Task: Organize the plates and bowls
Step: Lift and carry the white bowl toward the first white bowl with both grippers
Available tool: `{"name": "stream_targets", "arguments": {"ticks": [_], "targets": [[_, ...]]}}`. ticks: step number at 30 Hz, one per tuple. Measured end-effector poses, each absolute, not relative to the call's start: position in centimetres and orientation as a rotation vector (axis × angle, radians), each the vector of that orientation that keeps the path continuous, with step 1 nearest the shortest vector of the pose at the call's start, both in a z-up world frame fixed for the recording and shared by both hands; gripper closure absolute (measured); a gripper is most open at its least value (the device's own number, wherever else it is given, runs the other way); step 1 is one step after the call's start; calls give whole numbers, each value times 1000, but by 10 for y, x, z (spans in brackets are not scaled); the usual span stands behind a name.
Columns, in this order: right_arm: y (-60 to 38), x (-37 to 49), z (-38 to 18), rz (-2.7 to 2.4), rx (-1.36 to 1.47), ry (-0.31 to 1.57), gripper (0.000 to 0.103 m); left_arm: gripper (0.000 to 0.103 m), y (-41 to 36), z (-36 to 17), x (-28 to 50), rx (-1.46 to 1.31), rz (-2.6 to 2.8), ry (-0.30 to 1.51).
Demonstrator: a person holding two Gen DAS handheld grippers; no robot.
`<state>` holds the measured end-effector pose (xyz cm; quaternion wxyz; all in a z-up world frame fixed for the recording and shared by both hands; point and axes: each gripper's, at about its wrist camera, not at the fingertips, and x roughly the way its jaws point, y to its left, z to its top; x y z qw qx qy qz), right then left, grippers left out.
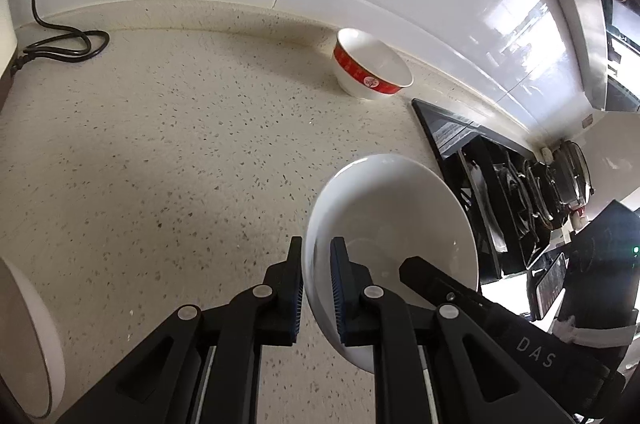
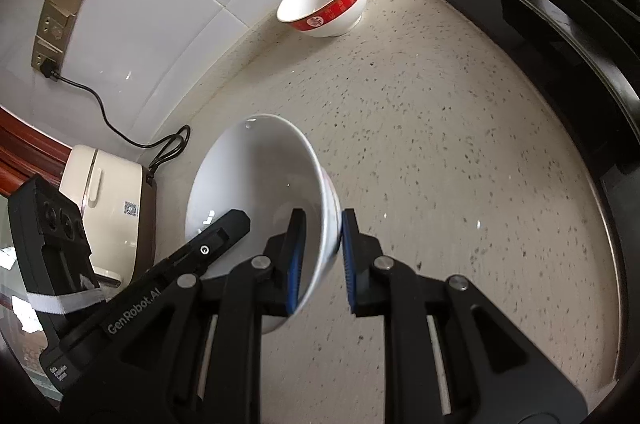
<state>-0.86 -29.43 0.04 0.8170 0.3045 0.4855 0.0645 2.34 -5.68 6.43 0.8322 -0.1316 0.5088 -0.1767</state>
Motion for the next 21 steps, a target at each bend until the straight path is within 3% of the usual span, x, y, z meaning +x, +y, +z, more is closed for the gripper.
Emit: {"name": "stream_targets", "arguments": {"ticks": [21], "targets": [[-221, -19, 23, 325, 596, 1042, 82, 90, 25, 90, -19, -353, -218, 957]]}}
